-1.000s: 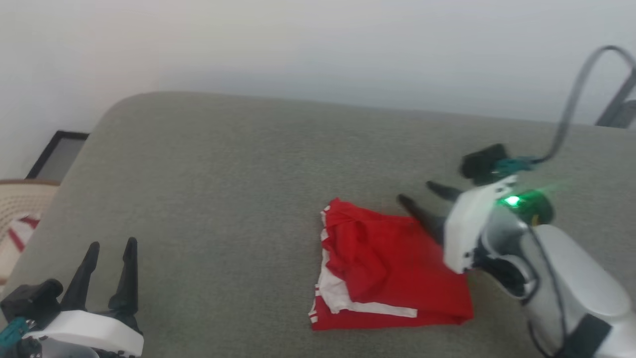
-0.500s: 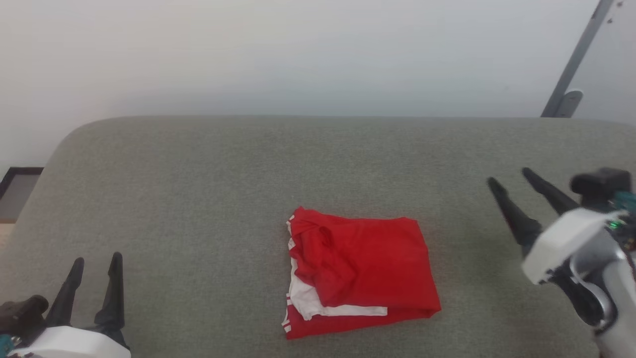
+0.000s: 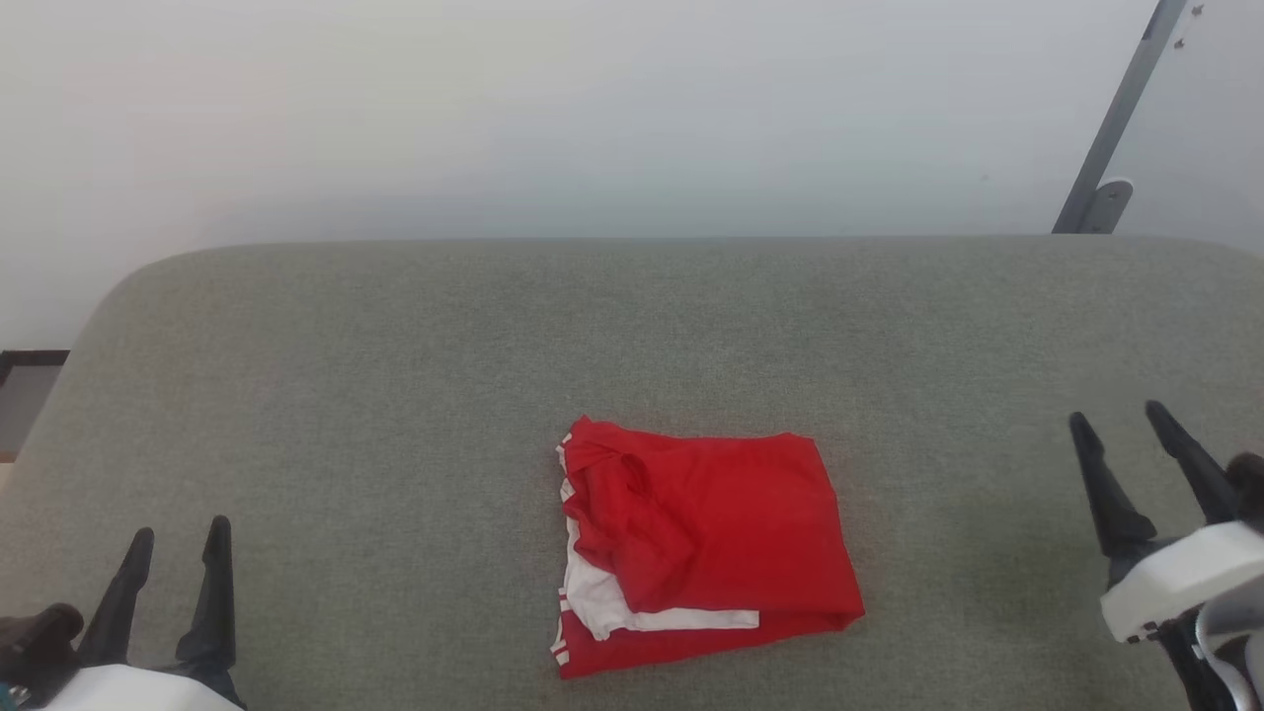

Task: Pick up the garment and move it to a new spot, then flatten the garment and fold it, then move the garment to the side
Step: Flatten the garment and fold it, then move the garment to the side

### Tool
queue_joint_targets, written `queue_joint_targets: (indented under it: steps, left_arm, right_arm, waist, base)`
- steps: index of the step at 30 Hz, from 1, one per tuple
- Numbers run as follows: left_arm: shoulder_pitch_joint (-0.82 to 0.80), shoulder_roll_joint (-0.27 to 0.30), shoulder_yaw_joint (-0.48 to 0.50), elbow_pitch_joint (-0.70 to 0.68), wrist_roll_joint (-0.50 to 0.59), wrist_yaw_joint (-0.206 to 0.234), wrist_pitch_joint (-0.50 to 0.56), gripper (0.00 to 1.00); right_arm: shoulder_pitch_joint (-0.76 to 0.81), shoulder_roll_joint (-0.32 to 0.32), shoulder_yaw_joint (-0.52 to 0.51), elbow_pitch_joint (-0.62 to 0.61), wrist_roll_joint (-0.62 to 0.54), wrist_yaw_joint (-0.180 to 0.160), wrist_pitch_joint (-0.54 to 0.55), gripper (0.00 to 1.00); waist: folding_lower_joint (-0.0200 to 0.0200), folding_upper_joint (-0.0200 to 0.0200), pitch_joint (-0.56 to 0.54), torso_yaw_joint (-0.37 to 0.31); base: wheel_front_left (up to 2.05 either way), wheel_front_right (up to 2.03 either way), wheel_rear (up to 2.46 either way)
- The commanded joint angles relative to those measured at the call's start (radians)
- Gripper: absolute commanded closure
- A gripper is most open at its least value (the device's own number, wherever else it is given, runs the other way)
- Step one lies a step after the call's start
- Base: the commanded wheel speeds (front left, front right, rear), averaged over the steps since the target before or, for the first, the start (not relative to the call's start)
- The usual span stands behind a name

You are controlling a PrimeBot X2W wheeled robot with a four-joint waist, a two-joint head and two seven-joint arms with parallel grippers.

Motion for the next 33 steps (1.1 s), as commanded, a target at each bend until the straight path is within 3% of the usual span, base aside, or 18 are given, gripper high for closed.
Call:
queue_joint_targets:
  steps: [1,33]
  left_arm:
    - [0.012,0.003,0.001,-0.004,-0.003,-0.002,-0.004,0.0]
    - [0.014,0.02,-0.012,-0.029,-0.02,0.01,0.007,0.0]
  right_arm:
    - [0.014,0.008,-0.005,0.005,-0.008,-0.001,-0.011,0.0]
    - [0.078,0.061,-0.053,-0.019,-0.073,-0.001,-0.033,0.0]
  waist:
    - [0.0,-0.0001,0.0,0.001]
    - [0.0,-0.0001,0.01,0.004]
  base:
    - [0.0,0.0,0.0]
    - [0.0,0.0,0.0]
